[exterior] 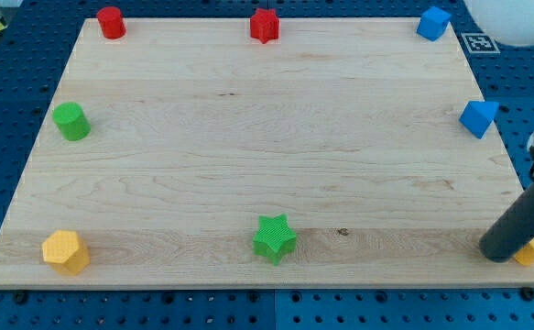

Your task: Move the yellow heart towards center

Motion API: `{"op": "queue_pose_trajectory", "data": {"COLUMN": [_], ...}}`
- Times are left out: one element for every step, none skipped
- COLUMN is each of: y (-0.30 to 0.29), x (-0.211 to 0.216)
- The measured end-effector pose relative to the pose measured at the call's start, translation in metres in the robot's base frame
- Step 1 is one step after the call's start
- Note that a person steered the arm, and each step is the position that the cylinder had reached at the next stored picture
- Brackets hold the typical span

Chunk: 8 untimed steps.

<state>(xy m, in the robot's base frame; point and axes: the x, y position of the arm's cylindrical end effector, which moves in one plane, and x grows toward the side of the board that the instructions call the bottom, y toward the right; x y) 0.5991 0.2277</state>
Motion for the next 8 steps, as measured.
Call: {"op": "queue_pose_trajectory", "data": {"y": [-0.022,-0.013,0.001,0.036,0.044,0.085,0.116,0.115], "x": [0.019,0.019,0.020,0.018,0.019,0.017,0.011,-0.009]}}
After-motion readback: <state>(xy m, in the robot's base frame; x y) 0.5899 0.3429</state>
